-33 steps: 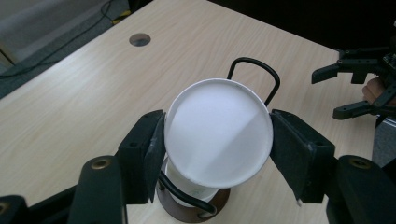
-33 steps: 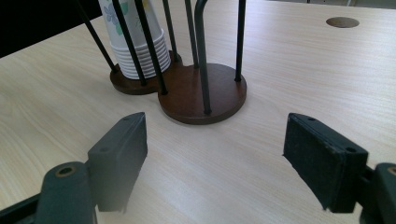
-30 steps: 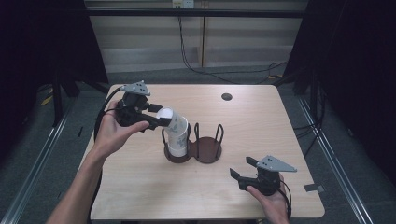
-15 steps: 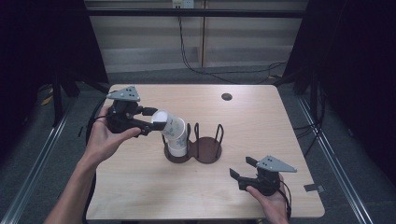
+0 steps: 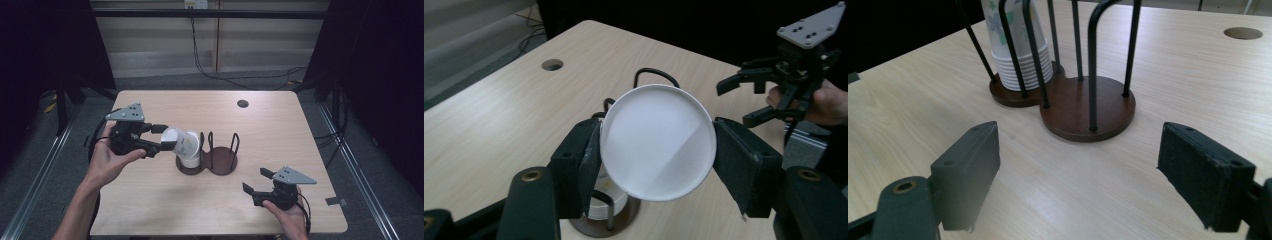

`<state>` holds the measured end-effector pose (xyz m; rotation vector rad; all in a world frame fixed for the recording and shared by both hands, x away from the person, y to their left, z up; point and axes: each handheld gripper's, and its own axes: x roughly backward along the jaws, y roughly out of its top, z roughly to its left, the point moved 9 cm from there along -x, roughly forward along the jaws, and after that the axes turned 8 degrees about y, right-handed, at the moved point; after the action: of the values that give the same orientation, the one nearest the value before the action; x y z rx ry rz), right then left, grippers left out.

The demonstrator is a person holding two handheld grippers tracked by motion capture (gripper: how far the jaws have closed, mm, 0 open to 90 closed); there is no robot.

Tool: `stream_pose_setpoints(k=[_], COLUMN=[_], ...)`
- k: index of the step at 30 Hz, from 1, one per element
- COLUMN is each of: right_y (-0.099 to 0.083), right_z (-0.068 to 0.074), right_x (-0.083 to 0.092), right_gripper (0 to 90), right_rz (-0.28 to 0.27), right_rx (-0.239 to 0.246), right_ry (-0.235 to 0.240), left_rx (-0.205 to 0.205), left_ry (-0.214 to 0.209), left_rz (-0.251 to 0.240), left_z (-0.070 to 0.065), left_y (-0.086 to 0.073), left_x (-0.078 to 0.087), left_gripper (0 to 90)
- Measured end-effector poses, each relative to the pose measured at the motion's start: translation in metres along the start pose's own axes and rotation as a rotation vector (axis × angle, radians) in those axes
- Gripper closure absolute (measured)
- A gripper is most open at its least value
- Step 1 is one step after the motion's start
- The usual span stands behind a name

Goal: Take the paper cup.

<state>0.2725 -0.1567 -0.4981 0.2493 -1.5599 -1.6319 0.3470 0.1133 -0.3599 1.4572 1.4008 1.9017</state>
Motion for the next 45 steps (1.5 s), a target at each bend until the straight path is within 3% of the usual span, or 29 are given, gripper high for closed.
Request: stream_pose_setpoints(k=[8, 19, 26, 28, 30, 40, 45], right_y=[0.011, 0.04, 0.056, 0.056, 0.056, 0.049, 0.049], right_z=[0.016, 0.044, 0.06, 0.063, 0.066, 0.072, 0.075], right_x=[-0.005, -0.021, -0.034, -0.038, -0.041, -0.045, -0.046], right_gripper=[14.7, 14.3, 14.1, 13.7, 13.9, 15.3, 14.9], right_rz=[-0.002, -0.005, -0.043, -0.048, -0.063, -0.069, -0.072], right_rx=[0.044, 0.122, 0.146, 0.142, 0.145, 0.153, 0.171], right_ry=[0.065, 0.161, 0.217, 0.233, 0.249, 0.301, 0.322], left_rx=[-0.018, -0.01, 0.01, 0.026, 0.013, 0.003, 0.004], left_ry=[-0.027, -0.074, -0.1, -0.135, -0.123, -0.175, -0.181], left_rz=[0.009, 0.013, 0.023, 0.016, 0.042, 0.015, 0.02], left_z=[-0.012, -0.026, -0.029, -0.033, -0.034, -0.047, -0.051], left_y=[-0.011, -0.028, -0.037, -0.039, -0.044, -0.049, -0.051], left_x=[-0.004, -0.016, -0.028, -0.031, -0.035, -0.041, -0.039], left_gripper=[37.6, 37.6, 37.5, 37.5, 37.5, 37.5, 37.5])
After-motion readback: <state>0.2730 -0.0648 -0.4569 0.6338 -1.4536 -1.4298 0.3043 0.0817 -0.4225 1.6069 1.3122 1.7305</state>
